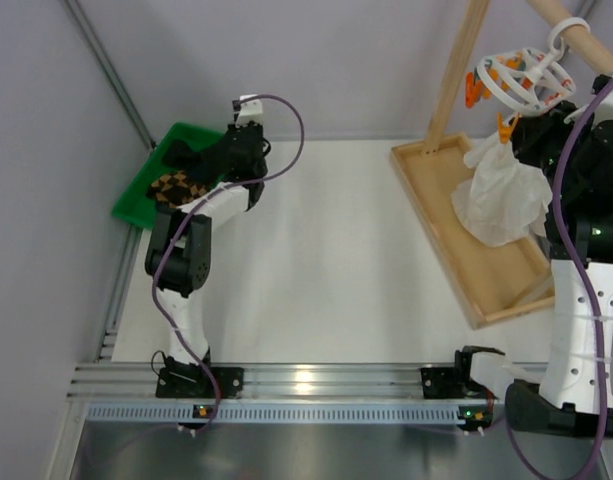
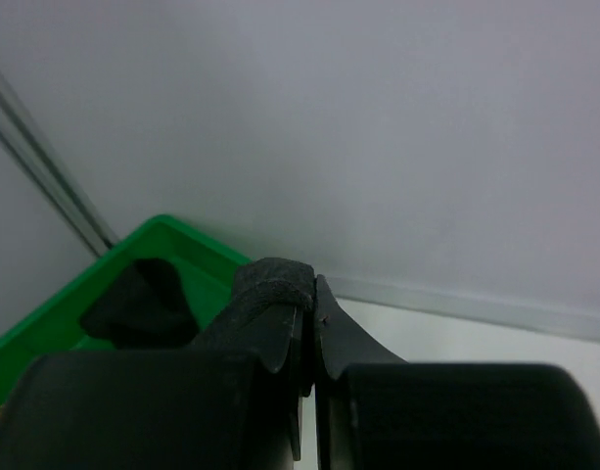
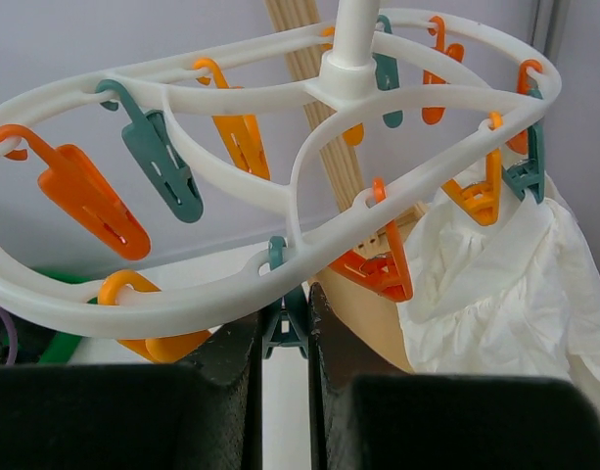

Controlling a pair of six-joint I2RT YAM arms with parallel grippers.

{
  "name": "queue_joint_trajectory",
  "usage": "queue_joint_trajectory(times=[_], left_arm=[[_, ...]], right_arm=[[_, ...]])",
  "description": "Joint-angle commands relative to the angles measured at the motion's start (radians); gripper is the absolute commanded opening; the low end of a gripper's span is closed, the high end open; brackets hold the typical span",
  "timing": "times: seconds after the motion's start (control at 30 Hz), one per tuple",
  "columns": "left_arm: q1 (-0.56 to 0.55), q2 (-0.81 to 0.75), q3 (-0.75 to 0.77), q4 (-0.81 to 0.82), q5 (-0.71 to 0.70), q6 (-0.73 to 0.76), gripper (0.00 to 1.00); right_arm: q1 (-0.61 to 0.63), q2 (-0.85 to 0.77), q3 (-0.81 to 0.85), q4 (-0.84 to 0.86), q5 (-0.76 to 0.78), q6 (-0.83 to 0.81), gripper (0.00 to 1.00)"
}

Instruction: Remove the socks clipped to the hanger

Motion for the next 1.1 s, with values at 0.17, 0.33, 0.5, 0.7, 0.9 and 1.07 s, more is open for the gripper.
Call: queue_joint_trajectory(times=[0.17, 0.33, 0.5, 0.7, 0.9, 1.07], left_arm=[[0.171, 0.261, 0.243, 0.407, -0.087, 0.119, 0.00], [0.260, 0.374, 0.340, 0.335, -0.098, 0.009, 0.00], [0.295, 0.404, 0.345, 0.156, -0.110, -0.161, 0.07], [0.303, 0.347, 0.291, -0.044, -0.109, -0.346, 0.98], [0.289, 0.154, 0.120, -0.162, -0.083, -0.548, 0.98], [0.246, 0.024, 0.064, -0.304, -0.077, -0.620, 0.98]], right_arm=[[0.011, 0.041, -0.006, 0.077, -0.033, 0.010, 0.00], [0.013, 0.052, 0.020, 0.059, -0.032, -0.008, 0.00], [0.016, 0.050, 0.005, 0.065, -0.042, -0.001, 0.01], [0.016, 0.058, -0.012, 0.019, -0.020, -0.001, 0.41], [0.016, 0.026, -0.072, 0.005, -0.038, 0.033, 0.73], [0.016, 0.004, -0.104, -0.074, -0.004, 0.045, 0.95]])
